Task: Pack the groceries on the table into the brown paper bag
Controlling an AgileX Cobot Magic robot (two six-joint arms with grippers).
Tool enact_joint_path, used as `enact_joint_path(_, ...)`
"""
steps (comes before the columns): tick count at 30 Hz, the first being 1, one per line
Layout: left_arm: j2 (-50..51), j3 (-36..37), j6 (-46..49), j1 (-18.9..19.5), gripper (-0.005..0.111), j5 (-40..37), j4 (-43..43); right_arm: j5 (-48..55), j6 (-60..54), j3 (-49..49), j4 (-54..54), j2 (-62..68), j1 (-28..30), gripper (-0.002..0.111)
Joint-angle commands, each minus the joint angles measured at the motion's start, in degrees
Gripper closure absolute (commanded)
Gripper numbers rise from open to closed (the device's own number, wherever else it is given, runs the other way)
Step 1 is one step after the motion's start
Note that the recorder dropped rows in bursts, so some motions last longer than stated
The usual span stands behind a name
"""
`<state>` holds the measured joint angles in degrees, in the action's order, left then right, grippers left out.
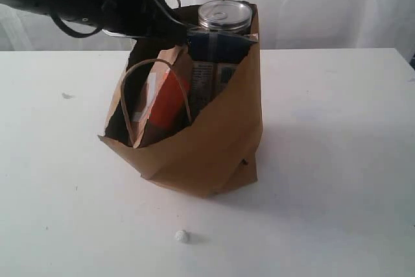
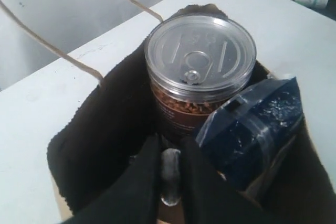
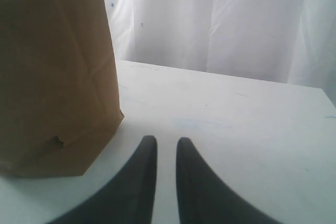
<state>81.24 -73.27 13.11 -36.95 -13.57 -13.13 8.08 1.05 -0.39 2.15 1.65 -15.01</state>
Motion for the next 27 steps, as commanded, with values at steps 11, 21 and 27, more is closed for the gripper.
enact_joint_path(11, 0.29, -0.54, -3.07, -0.16, 0.037, 0.49, 2.09, -0.39, 0.19, 0.39, -0.07, -0.40, 0.36, 0.095)
enact_joint_path(21, -5.17, -0.86, -3.07, -0.16, 0.037, -3.09, 2.09, -0.39, 0.19, 0.39, -0.07, -0.40, 0.36, 0.095)
enact_joint_path(27, -11.42, -0.86, -2.87, -0.16, 0.053, -12.89, 3.41, -0.39, 0.19, 0.39, -0.07, -0.40, 0.36, 0.095)
